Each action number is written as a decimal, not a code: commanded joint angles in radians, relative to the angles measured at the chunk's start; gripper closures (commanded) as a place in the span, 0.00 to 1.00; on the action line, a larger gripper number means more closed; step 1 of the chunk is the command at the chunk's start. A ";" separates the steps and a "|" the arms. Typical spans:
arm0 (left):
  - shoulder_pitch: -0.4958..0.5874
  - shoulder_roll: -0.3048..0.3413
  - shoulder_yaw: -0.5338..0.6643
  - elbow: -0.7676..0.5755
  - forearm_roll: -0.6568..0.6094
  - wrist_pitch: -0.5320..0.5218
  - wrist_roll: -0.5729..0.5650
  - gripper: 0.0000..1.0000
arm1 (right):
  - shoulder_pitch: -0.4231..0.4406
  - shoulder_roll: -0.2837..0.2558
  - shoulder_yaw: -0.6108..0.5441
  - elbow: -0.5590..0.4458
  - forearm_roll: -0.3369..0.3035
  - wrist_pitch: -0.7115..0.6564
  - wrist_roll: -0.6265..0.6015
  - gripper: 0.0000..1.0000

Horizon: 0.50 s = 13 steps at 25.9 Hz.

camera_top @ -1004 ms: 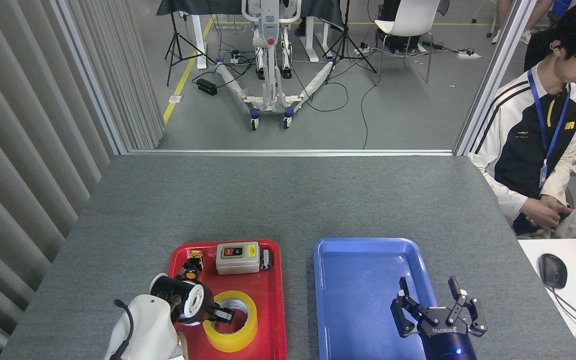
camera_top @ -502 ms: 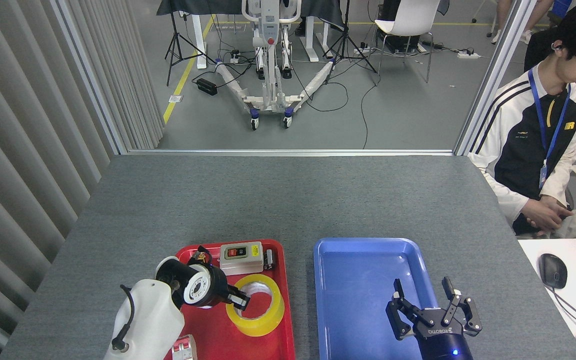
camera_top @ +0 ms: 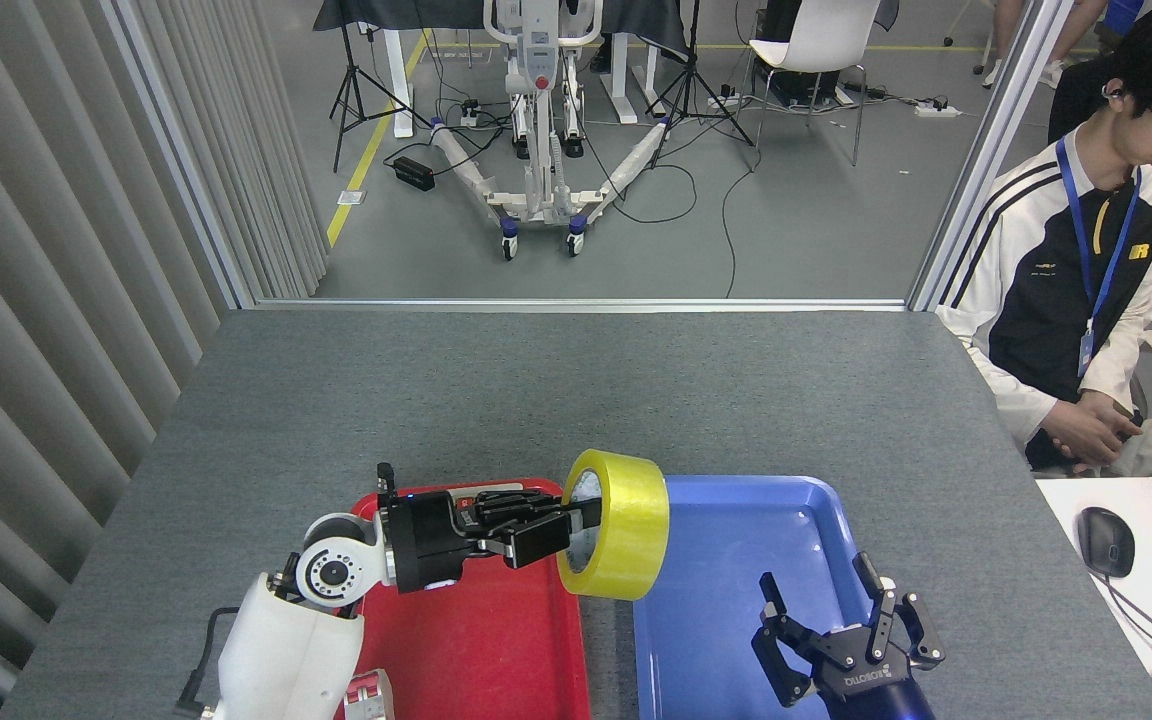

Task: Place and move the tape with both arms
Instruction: 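Lift the tape roll with the left gripper toward the blue tray, then grasp the tape roll with the right gripper from the left gripper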

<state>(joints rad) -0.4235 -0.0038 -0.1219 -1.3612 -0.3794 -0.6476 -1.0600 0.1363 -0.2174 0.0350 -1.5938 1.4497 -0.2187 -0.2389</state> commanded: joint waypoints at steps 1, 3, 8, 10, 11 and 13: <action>0.031 -0.110 0.001 0.034 0.036 -0.115 0.009 1.00 | 0.031 -0.036 -0.033 -0.032 0.000 -0.340 -0.112 0.01; 0.051 -0.130 -0.004 0.074 -0.001 -0.138 0.011 1.00 | 0.039 -0.054 -0.050 -0.041 -0.009 -0.567 -0.129 0.01; 0.057 -0.128 0.056 0.085 -0.012 -0.138 0.011 1.00 | 0.040 -0.057 -0.033 -0.087 -0.018 -0.567 -0.142 0.01; 0.058 -0.128 0.056 0.091 -0.010 -0.138 0.011 1.00 | 0.046 -0.056 -0.009 -0.112 -0.018 -0.567 -0.143 0.01; 0.057 -0.128 0.053 0.093 -0.010 -0.138 0.012 1.00 | 0.051 -0.053 0.000 -0.118 -0.018 -0.567 -0.142 0.01; 0.062 -0.128 0.022 0.099 -0.016 -0.138 0.014 1.00 | 0.055 -0.050 0.002 -0.120 -0.018 -0.567 -0.142 0.01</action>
<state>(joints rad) -0.3668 -0.1311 -0.0789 -1.2694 -0.3907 -0.7840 -1.0473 0.1844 -0.2707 0.0231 -1.6985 1.4321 -0.7786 -0.3805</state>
